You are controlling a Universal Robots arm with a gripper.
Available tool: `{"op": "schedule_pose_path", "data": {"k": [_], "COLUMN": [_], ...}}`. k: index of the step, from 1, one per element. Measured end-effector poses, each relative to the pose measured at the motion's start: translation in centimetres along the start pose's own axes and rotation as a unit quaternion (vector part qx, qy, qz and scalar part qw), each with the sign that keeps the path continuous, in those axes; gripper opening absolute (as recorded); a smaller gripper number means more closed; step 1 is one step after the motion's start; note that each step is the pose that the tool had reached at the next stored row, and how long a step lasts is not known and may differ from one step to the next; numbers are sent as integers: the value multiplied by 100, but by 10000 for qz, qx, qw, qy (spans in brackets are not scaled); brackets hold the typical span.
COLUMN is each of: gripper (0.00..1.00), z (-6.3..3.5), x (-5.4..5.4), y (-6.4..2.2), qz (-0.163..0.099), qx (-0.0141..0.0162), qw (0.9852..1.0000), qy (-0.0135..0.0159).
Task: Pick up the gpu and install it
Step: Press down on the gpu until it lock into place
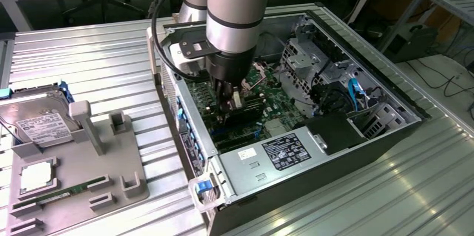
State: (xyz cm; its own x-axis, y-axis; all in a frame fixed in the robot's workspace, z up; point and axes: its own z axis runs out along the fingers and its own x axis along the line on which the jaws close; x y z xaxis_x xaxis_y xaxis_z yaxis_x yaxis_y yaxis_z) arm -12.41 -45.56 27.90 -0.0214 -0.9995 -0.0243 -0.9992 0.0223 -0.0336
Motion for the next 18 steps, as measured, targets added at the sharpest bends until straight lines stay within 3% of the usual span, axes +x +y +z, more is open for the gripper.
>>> {"op": "schedule_pose_path", "data": {"k": [13,18], "gripper": [11,11], "z": [21,-7], "x": [0,-3], "y": [0,-4], "qz": [1,0], "qx": [-16,-16], "qw": [10000,10000], "qy": [0,14]}}
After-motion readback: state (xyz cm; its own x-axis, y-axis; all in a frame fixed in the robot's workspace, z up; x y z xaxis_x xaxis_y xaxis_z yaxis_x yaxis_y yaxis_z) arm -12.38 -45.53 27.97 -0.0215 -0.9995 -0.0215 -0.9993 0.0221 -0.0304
